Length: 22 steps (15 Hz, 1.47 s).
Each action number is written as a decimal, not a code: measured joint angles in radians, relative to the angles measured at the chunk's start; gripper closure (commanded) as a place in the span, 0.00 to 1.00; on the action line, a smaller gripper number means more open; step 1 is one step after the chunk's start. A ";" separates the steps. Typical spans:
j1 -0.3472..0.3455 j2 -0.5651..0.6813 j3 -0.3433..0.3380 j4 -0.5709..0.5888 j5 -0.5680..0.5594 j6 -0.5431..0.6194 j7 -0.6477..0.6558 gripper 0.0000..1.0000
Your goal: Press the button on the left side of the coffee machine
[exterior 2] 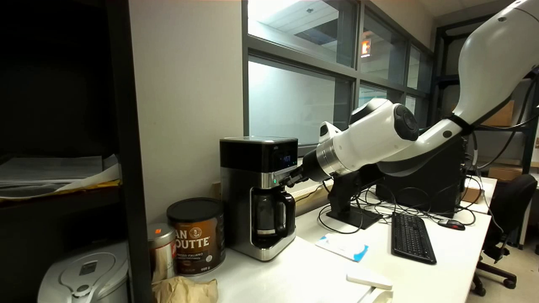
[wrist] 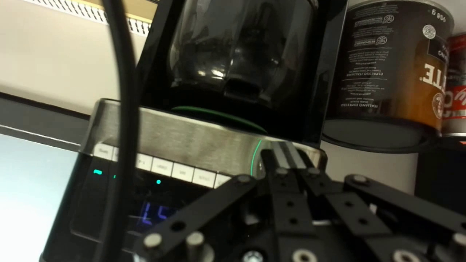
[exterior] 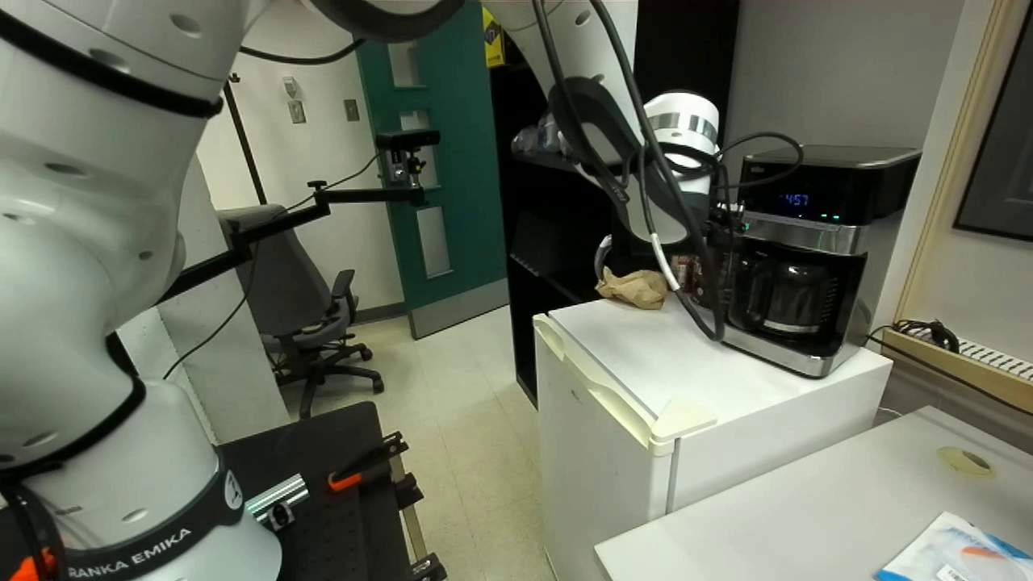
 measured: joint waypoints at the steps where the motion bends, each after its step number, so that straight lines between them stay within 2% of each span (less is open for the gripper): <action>1: 0.003 0.005 0.001 0.007 0.000 -0.001 0.000 1.00; 22: 0.021 0.053 0.001 0.059 0.001 -0.014 0.000 1.00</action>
